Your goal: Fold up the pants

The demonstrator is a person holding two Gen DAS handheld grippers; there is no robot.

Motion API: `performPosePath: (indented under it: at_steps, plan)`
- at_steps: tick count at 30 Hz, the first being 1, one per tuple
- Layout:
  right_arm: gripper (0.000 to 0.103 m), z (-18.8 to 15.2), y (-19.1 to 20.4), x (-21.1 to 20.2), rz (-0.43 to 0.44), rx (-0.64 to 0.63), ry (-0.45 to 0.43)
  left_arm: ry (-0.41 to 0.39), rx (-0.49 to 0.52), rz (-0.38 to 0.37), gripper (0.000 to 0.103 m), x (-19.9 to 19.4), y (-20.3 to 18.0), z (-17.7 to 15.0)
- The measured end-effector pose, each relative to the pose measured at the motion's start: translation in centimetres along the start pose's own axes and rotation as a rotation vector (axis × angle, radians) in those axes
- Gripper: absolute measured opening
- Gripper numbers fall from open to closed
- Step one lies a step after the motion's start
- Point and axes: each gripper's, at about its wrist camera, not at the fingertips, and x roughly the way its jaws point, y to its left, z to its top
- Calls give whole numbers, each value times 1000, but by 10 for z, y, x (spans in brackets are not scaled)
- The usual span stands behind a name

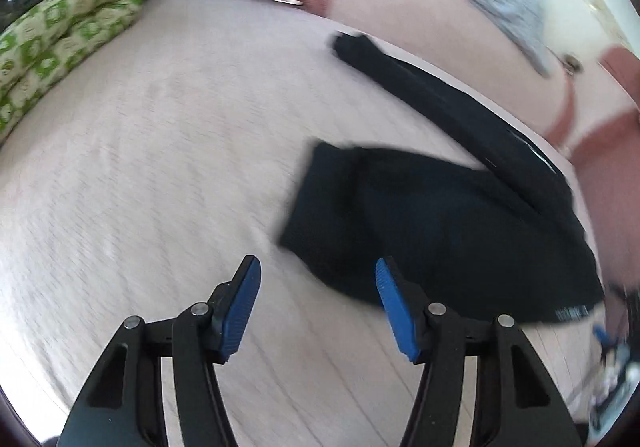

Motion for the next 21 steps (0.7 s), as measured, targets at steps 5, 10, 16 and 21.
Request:
performPosePath:
  at_steps: [5,10,16,21]
  plan:
    - [101,-1,2,9,-1,5,23,83,13,38,69,39,8,16]
    - [101,-11,24,25,-55,-118,12,84,134,96,87,64,-30,19]
    - [63,-30,60,42,-124,-329,-13,43,188,28,17,55,-49,11]
    - [22,-27,54,42,-17,-280,39,55,145,-12,16,47,-50,7]
